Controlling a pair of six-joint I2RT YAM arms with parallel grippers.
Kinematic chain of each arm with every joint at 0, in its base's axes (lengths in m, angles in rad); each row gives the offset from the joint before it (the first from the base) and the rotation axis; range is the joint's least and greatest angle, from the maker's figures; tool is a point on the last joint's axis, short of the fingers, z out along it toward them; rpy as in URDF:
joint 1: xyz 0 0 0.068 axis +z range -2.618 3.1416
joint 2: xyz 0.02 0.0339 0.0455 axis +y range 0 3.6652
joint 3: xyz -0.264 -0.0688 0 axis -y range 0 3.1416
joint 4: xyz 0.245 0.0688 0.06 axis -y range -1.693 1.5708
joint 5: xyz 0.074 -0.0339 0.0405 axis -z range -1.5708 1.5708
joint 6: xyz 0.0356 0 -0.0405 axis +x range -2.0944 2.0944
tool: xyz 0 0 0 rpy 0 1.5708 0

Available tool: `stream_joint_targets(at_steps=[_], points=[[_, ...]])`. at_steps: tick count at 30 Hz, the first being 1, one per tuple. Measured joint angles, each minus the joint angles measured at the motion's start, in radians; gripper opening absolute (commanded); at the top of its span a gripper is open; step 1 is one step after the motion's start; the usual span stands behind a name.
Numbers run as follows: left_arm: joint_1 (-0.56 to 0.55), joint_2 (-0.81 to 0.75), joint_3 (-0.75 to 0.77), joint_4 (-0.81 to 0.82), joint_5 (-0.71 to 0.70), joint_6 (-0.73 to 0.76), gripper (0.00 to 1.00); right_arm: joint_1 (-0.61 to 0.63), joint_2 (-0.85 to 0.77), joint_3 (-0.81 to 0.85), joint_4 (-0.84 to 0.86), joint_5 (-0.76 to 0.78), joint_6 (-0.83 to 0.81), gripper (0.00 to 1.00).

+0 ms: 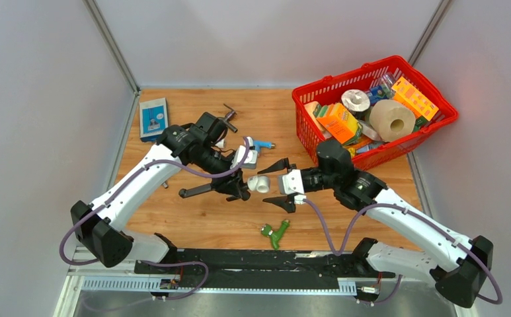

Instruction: Install the water faucets

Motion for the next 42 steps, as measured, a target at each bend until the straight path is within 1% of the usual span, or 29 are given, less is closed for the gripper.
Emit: stream_joint_targets(at_steps=[2,4,8,10,11,13,14,15,17,19,21,24,25,29,32,34,35,37,40,42], points=[[0.000,0.008,0.016,-0.015,0.005,0.005,0.00,0.008,0.026,0.005,-0.002,0.000,-0.010,0.71],[-0.001,0.019,0.033,-0.024,0.006,0.010,0.00,0.011,0.051,0.014,-0.005,0.001,-0.020,0.65],[-0.005,0.045,0.058,-0.037,0.000,0.013,0.00,0.013,0.092,0.041,-0.003,0.005,-0.033,0.47],[-0.009,0.048,0.060,-0.036,-0.021,0.006,0.00,0.013,0.108,0.055,-0.007,0.012,-0.029,0.40],[-0.010,0.047,0.060,-0.032,-0.037,-0.006,0.00,0.013,0.115,0.060,-0.009,0.018,-0.023,0.33],[-0.013,0.031,0.053,-0.001,-0.080,-0.029,0.00,0.011,0.130,0.070,-0.007,0.037,-0.004,0.13],[-0.015,0.012,0.037,0.034,-0.113,-0.045,0.00,0.008,0.139,0.074,0.001,0.052,0.021,0.05],[-0.018,-0.016,0.014,0.077,-0.151,-0.062,0.00,0.006,0.150,0.080,0.014,0.068,0.056,0.00],[-0.026,-0.086,-0.050,0.174,-0.231,-0.090,0.00,0.001,0.169,0.085,0.052,0.090,0.134,0.00],[-0.043,-0.179,-0.146,0.300,-0.340,-0.116,0.00,-0.006,0.193,0.085,0.119,0.114,0.252,0.00],[-0.064,-0.269,-0.241,0.419,-0.452,-0.128,0.00,-0.012,0.222,0.085,0.198,0.145,0.407,0.00],[-0.099,-0.363,-0.365,0.581,-0.621,-0.122,0.00,-0.026,0.285,0.094,0.313,0.196,0.667,0.00],[-0.111,-0.381,-0.397,0.622,-0.669,-0.116,0.00,-0.031,0.303,0.098,0.336,0.208,0.731,0.00],[-0.195,-0.446,-0.558,0.842,-0.935,-0.018,0.00,-0.045,0.374,0.099,0.437,0.291,1.030,0.00],[-0.229,-0.464,-0.641,0.978,-1.067,0.074,0.00,-0.056,0.417,0.098,0.496,0.325,1.196,0.00],[-0.239,-0.463,-0.666,1.032,-1.125,0.134,0.00,-0.069,0.447,0.098,0.537,0.325,1.297,0.00],[-0.240,-0.462,-0.671,1.048,-1.143,0.153,0.00,-0.076,0.460,0.098,0.562,0.323,1.347,0.02],[-0.247,-0.457,-0.681,1.091,-1.183,0.205,0.00,-0.088,0.480,0.099,0.603,0.317,1.429,0.12],[-0.254,-0.446,-0.687,1.131,-1.221,0.251,0.00,-0.107,0.497,0.111,0.628,0.295,1.493,0.34],[-0.257,-0.437,-0.687,1.147,-1.226,0.261,0.00,-0.118,0.499,0.114,0.630,0.279,1.497,0.53]])
